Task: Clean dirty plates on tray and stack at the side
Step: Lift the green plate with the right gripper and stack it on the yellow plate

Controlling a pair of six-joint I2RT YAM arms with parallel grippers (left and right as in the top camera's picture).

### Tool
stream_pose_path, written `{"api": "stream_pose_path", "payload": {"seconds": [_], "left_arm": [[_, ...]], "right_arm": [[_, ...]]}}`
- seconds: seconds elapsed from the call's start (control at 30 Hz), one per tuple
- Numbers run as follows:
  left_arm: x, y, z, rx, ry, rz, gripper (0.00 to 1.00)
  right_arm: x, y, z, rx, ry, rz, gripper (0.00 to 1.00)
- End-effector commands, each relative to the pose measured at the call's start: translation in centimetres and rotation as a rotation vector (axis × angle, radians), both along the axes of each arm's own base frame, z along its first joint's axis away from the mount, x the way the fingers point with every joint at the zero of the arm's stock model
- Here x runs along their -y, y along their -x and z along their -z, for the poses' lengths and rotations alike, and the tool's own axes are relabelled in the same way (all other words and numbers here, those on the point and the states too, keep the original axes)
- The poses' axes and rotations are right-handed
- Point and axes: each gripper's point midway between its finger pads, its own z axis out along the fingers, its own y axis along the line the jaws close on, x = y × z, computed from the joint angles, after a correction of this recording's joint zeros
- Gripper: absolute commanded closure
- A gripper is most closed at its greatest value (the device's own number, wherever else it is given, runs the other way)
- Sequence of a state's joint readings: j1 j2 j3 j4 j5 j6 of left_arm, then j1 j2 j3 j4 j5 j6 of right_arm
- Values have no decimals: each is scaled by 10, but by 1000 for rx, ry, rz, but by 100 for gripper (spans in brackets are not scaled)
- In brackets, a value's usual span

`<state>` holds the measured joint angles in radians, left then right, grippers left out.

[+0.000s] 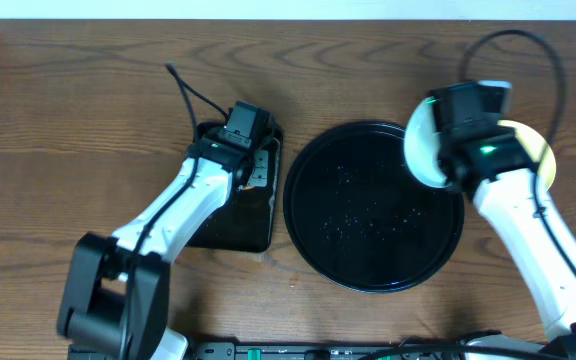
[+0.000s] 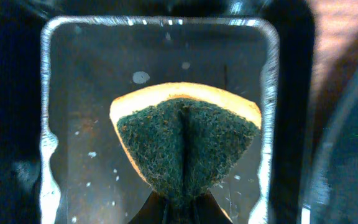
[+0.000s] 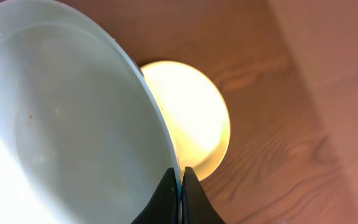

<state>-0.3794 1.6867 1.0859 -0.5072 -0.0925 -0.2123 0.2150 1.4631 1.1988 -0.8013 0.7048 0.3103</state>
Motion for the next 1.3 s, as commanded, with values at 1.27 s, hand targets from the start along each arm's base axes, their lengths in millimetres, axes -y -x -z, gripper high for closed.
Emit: {"api": "stream_pose_path", "payload": {"seconds": [1.27], "left_arm": [[-28,-17,37,-42,-8,-22,86]], "right_arm": [[149,-1,92,34,-586,362,71]]}}
